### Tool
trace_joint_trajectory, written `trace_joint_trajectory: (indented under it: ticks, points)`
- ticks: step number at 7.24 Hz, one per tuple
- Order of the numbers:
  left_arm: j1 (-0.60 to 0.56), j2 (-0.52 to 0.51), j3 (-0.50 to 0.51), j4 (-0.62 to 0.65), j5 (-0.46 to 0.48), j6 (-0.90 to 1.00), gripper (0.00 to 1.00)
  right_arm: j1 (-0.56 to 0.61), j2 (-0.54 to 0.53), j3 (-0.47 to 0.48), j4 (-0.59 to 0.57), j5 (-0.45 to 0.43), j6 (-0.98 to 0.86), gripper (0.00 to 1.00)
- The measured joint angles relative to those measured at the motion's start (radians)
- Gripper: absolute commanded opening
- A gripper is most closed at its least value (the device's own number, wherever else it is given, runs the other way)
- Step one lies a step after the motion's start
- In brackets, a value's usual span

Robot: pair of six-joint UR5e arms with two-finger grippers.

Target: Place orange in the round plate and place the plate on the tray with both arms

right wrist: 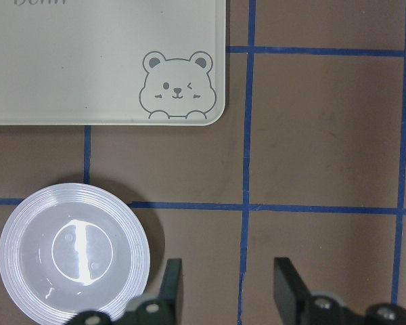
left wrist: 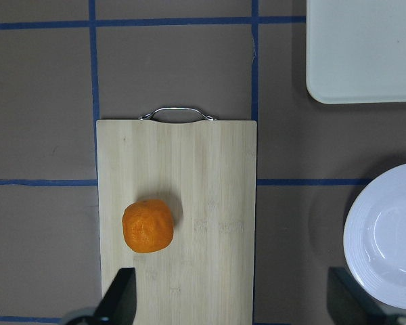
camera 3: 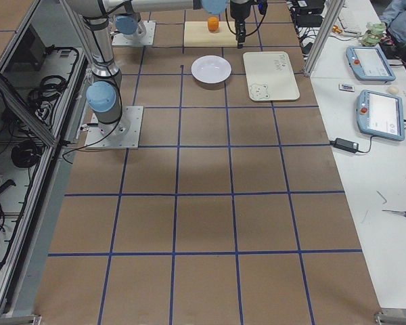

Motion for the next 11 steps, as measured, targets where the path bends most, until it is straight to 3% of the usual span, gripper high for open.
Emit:
trace_joint_trajectory:
  ticks: [7, 9, 11]
  points:
    - [0.002, 0.001, -0.001, -0.007, 0.005, -0.007, 1.0, 0.0, 0.001, 0.0, 0.008, 0.002, 0.007, 1.0]
    - [0.002, 0.001, -0.002, -0.01, 0.005, -0.009, 1.0, 0.0, 0.002, 0.0, 0.001, 0.001, 0.006, 0.81]
    - [0.002, 0.001, -0.002, -0.019, 0.005, -0.009, 1.0, 0.0, 0.002, 0.0, -0.002, 0.002, 0.006, 0.89]
